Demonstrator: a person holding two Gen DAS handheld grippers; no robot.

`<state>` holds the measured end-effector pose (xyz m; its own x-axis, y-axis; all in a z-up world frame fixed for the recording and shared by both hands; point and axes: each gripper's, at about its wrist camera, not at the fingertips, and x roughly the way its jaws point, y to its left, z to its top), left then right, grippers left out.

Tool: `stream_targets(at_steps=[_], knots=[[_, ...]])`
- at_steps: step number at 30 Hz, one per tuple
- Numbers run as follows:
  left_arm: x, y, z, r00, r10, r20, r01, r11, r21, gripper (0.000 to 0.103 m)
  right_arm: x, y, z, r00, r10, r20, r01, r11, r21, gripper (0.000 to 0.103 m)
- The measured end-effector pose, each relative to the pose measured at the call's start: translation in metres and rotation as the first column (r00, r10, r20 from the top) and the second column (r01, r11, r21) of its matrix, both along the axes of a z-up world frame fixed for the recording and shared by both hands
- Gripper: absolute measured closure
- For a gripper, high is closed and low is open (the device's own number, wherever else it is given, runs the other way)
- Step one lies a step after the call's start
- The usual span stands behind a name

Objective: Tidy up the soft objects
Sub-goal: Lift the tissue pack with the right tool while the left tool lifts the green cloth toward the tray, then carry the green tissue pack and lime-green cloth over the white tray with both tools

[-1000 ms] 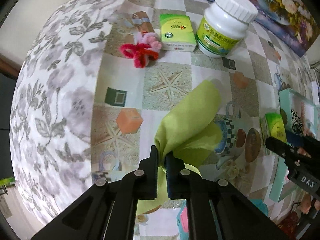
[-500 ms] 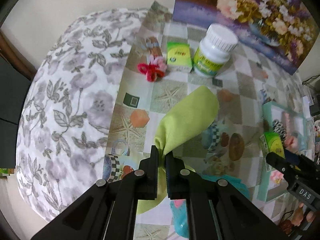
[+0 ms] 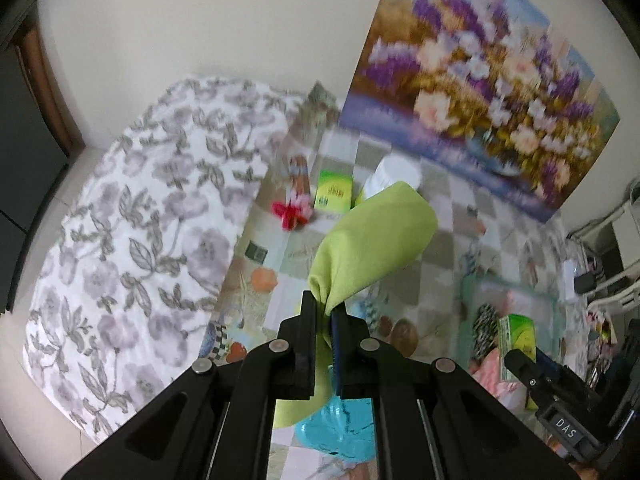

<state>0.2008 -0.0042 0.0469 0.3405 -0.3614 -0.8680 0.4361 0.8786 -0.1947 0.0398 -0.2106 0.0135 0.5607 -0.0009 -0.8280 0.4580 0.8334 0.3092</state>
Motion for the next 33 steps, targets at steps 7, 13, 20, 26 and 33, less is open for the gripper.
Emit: stream_targets(at_steps=[7, 13, 20, 26, 33], knots=[[-0.027, -0.027, 0.048, 0.993, -0.042, 0.115, 0.051, 0.996, -0.069, 0.097, -0.017, -0.018, 0.026, 0.997, -0.05, 0.057, 0.053, 0.997, -0.053, 0.047], [-0.065, -0.068, 0.075, 0.977, -0.117, 0.18, 0.14, 0.983, -0.117, 0.097, -0.047, -0.051, 0.043, 0.984, -0.152, 0.097, 0.159, 0.984, -0.079, 0.047], [-0.109, -0.125, 0.072, 0.955, -0.228, 0.192, 0.257, 0.955, -0.149, 0.097, -0.097, -0.104, 0.054, 0.945, -0.306, 0.115, 0.318, 0.943, -0.101, 0.047], [-0.142, -0.165, 0.047, 0.94, -0.305, 0.155, 0.328, 0.932, -0.154, 0.097, -0.142, -0.147, 0.057, 0.899, -0.422, 0.122, 0.433, 0.897, -0.085, 0.047], [-0.169, -0.21, 0.011, 0.916, -0.389, 0.099, 0.398, 0.911, -0.11, 0.097, -0.175, -0.181, 0.048, 0.859, -0.5, 0.108, 0.507, 0.86, -0.053, 0.047]])
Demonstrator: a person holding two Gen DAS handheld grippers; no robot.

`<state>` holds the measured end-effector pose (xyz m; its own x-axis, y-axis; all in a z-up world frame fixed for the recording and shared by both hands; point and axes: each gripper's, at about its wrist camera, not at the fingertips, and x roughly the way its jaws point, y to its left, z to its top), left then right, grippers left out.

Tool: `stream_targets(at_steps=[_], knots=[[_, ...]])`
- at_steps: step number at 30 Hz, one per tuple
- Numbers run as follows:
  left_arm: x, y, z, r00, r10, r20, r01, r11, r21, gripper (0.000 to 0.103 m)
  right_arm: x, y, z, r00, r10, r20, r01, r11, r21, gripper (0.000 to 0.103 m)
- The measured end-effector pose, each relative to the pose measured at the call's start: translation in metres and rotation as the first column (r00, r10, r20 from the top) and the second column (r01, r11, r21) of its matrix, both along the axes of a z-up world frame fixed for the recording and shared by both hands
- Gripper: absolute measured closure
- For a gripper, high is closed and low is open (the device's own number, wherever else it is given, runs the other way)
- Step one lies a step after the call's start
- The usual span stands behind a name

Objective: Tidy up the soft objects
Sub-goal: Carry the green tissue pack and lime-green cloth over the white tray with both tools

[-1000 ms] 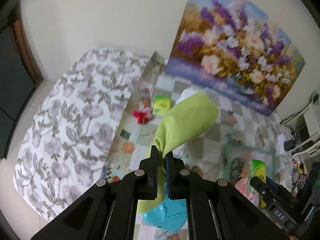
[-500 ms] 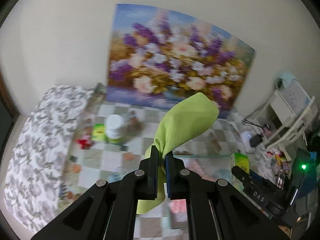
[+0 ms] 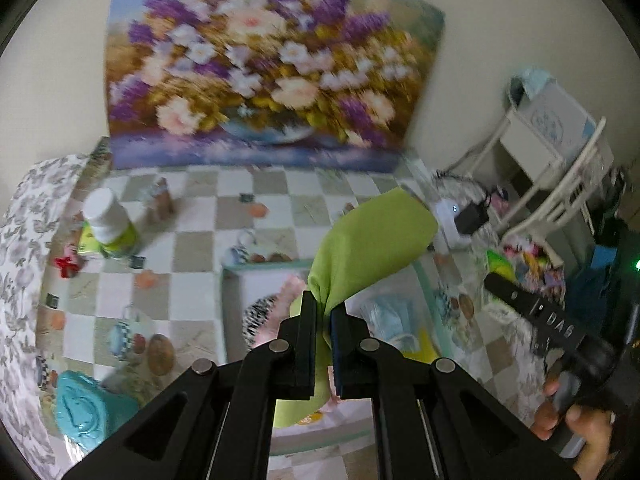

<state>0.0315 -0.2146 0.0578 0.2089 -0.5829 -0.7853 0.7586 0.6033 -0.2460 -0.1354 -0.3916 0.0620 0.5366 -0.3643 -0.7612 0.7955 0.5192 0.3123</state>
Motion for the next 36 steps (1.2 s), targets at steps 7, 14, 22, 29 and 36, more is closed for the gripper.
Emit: stream_targets(at_steps=[7, 14, 22, 29, 36], knots=[[-0.009, -0.025, -0.026, 0.998, -0.022, -0.067, 0.023, 1.0, 0.018, 0.097, 0.001, -0.008, -0.012, 1.0, -0.002, -0.014, 0.002, 1.0, 0.019, 0.047], [-0.005, -0.032, -0.06, 0.994, -0.014, -0.109, 0.022, 0.997, 0.072, 0.097, 0.028, -0.001, -0.046, 0.993, 0.076, -0.091, -0.07, 0.995, 0.066, 0.047], [0.003, -0.029, -0.11, 0.983, 0.04, -0.177, -0.006, 0.982, 0.19, 0.097, 0.055, 0.012, -0.096, 0.965, 0.161, -0.207, -0.13, 0.979, 0.154, 0.047], [0.004, -0.025, -0.111, 0.983, 0.053, -0.178, -0.013, 0.976, 0.219, 0.093, 0.06, 0.019, -0.095, 0.954, 0.187, -0.233, -0.155, 0.977, 0.149, 0.044], [0.0, -0.023, -0.086, 0.989, 0.034, -0.143, -0.005, 0.98, 0.2, 0.067, 0.06, 0.02, -0.077, 0.954, 0.167, -0.248, -0.145, 0.984, 0.105, 0.034]])
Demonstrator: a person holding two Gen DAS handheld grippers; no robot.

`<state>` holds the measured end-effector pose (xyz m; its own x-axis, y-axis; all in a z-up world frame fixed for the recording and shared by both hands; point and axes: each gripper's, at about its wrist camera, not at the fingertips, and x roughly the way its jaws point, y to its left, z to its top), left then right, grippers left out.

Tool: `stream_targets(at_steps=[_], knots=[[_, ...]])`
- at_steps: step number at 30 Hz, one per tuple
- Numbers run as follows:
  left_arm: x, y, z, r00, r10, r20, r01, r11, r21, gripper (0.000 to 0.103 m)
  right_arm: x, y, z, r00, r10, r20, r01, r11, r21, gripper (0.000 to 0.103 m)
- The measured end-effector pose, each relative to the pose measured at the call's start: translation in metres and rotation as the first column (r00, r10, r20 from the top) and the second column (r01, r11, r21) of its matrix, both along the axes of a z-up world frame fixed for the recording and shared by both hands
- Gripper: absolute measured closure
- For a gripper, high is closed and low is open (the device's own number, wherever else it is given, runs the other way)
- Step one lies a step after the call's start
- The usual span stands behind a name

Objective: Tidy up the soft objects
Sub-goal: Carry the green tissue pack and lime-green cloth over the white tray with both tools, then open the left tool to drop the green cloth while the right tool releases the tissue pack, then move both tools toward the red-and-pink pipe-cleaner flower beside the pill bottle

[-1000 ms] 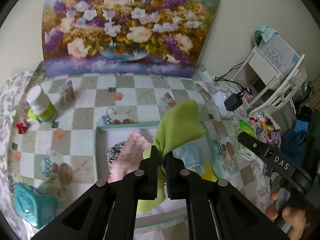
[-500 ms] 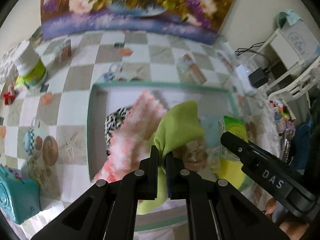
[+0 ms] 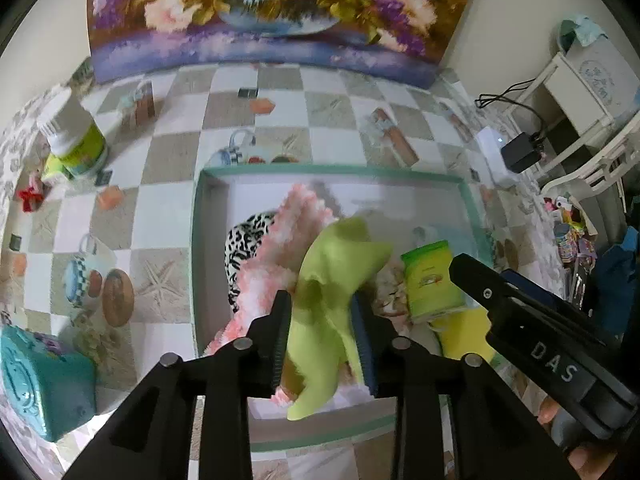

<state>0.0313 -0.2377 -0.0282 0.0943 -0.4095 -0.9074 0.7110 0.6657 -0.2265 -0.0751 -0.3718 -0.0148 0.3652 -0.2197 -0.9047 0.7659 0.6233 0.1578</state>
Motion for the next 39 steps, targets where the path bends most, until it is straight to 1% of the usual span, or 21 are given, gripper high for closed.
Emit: stream_targets(at_steps=[1, 3, 6, 8, 9, 10, 12, 14, 15, 16, 17, 20, 26, 27, 28, 29, 31, 34, 37, 39], knots=[[0.0, 0.001, 0.003, 1.0, 0.0, 0.006, 0.0, 1.0, -0.002, 0.061, -0.001, 0.0, 0.004, 1.0, -0.003, 0.002, 0.003, 1.0, -0.008, 0.034], [0.0, 0.002, 0.01, 1.0, 0.005, 0.021, -0.005, 1.0, -0.007, 0.054, -0.002, 0.001, 0.011, 1.0, -0.008, 0.006, 0.008, 1.0, -0.021, 0.034], [0.004, 0.008, 0.019, 0.999, 0.021, 0.04, -0.021, 1.0, -0.015, 0.051, -0.005, 0.003, 0.024, 1.0, -0.013, 0.013, 0.014, 0.999, -0.048, 0.034], [0.008, 0.013, 0.022, 0.998, 0.038, 0.053, -0.037, 0.999, -0.02, 0.034, -0.007, 0.004, 0.031, 1.0, -0.017, 0.014, 0.017, 0.998, -0.064, 0.032], [0.009, 0.015, 0.023, 0.997, 0.049, 0.062, -0.048, 0.999, -0.023, 0.021, -0.007, 0.005, 0.035, 1.0, -0.017, 0.015, 0.018, 0.997, -0.074, 0.031], [0.012, 0.018, 0.024, 0.995, 0.064, 0.074, -0.062, 0.998, -0.028, 0.018, -0.008, 0.006, 0.038, 1.0, -0.016, 0.013, 0.017, 0.996, -0.085, 0.029], [0.018, 0.023, 0.024, 0.993, 0.086, 0.085, -0.084, 0.996, -0.031, 0.017, -0.007, 0.009, 0.044, 1.0, -0.012, 0.006, 0.012, 0.994, -0.107, 0.023], [0.025, 0.029, 0.023, 0.99, 0.113, 0.085, -0.111, 0.994, -0.026, 0.015, -0.007, 0.011, 0.047, 1.0, -0.007, -0.006, 0.006, 0.992, -0.126, 0.013], [0.028, 0.031, 0.022, 0.989, 0.124, 0.082, -0.122, 0.992, -0.024, 0.014, -0.007, 0.012, 0.048, 1.0, -0.005, -0.015, 0.003, 0.99, -0.138, 0.009], [0.032, 0.035, 0.021, 0.988, 0.136, 0.077, -0.134, 0.991, -0.022, 0.014, -0.007, 0.013, 0.048, 1.0, -0.004, -0.021, 0.001, 0.989, -0.149, 0.002], [0.035, 0.037, 0.02, 0.987, 0.144, 0.076, -0.142, 0.99, -0.021, 0.014, -0.006, 0.014, 0.048, 1.0, -0.006, -0.031, 0.001, 0.986, -0.165, 0.0], [0.045, 0.046, 0.02, 0.981, 0.181, 0.07, -0.18, 0.983, -0.024, 0.014, -0.006, 0.014, 0.046, 0.999, -0.006, -0.051, -0.003, 0.986, -0.169, 0.0], [0.062, 0.066, 0.026, 0.965, 0.25, 0.078, -0.246, 0.967, -0.062, 0.014, -0.006, 0.014, 0.045, 0.999, -0.006, -0.047, -0.002, 0.986, -0.165, 0.0], [0.066, 0.069, 0.028, 0.961, 0.265, 0.083, -0.26, 0.963, -0.066, 0.011, -0.005, 0.015, 0.045, 0.999, -0.005, -0.044, -0.002, 0.986, -0.165, 0.0], [0.071, 0.074, 0.029, 0.955, 0.284, 0.087, -0.278, 0.958, -0.069, 0.003, -0.005, 0.015, 0.046, 0.999, -0.005, -0.041, -0.002, 0.987, -0.163, 0.0], [0.074, 0.079, 0.031, 0.95, 0.298, 0.091, -0.292, 0.954, -0.071, 0.0, -0.004, 0.016, 0.046, 0.999, -0.003, -0.036, -0.003, 0.987, -0.159, 0.0], [0.082, 0.091, 0.036, 0.937, 0.333, 0.104, -0.326, 0.942, -0.079, 0.0, -0.003, 0.018, 0.046, 1.0, 0.007, -0.029, -0.011, 0.988, -0.152, 0.0], [0.095, 0.112, 0.046, 0.911, 0.391, 0.133, -0.38, 0.919, -0.104, 0.0, 0.001, 0.021, 0.047, 0.999, 0.019, -0.03, -0.023, 0.988, -0.152, 0.0], [0.108, 0.135, 0.054, 0.881, 0.449, 0.147, -0.434, 0.892, -0.124, 0.0, 0.004, 0.026, 0.047, 0.999, 0.033, -0.033, -0.038, 0.987, -0.157, 0.0], [0.117, 0.153, 0.058, 0.856, 0.494, 0.156, -0.477, 0.869, -0.131, 0.0, 0.005, 0.028, 0.048, 0.999, 0.038, -0.032, -0.043, 0.987, -0.157, 0.0]])
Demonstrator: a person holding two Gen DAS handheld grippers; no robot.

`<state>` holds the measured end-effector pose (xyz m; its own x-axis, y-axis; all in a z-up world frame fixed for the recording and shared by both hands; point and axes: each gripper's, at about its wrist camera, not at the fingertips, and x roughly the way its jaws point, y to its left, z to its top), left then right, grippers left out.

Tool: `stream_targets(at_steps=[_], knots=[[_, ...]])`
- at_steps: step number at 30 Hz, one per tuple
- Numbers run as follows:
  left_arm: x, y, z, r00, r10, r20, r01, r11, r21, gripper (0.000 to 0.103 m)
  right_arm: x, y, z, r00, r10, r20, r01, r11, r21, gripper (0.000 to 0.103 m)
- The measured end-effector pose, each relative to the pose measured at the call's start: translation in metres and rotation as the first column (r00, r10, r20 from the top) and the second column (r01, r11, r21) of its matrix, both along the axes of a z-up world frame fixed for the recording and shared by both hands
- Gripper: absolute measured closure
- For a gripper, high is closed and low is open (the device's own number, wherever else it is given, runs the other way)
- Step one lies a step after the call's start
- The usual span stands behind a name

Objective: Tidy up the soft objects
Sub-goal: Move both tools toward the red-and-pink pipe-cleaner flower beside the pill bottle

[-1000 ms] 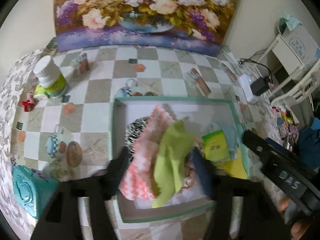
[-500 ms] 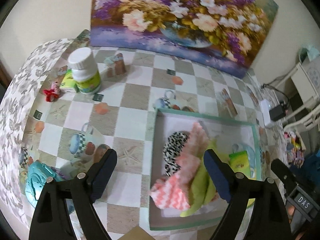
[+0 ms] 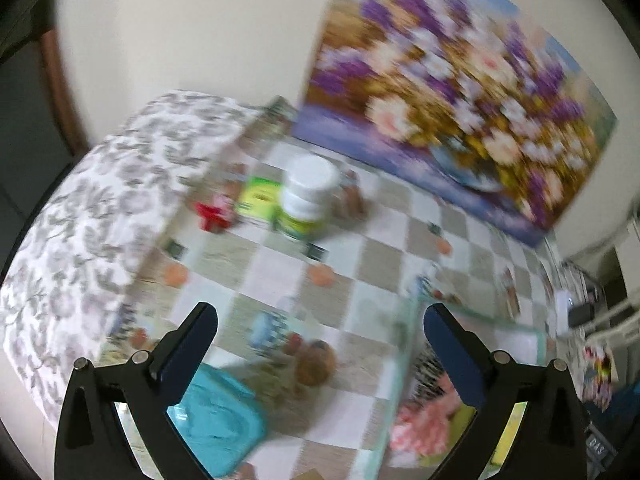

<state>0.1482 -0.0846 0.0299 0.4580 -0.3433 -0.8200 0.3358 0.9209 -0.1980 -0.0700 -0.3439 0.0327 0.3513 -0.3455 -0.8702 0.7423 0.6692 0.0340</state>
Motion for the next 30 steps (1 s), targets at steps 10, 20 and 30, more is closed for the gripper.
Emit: stream_targets(at_steps=[10, 20, 30], knots=[[0.031, 0.072, 0.007, 0.979, 0.195, 0.05, -0.196, 0.98, 0.016, 0.0, 0.022, 0.028, -0.001, 0.997, 0.08, -0.007, -0.081, 0.997, -0.001, 0.0], [0.04, 0.102, 0.0, 0.964, 0.263, 0.023, -0.264, 0.964, 0.025, 0.0, 0.066, 0.094, -0.012, 0.971, 0.238, 0.001, -0.238, 0.971, 0.023, 0.0], [0.044, 0.122, -0.004, 0.963, 0.27, 0.013, -0.27, 0.963, 0.01, 0.0, 0.103, 0.15, -0.023, 0.937, 0.349, 0.006, -0.349, 0.937, 0.037, 0.0]])
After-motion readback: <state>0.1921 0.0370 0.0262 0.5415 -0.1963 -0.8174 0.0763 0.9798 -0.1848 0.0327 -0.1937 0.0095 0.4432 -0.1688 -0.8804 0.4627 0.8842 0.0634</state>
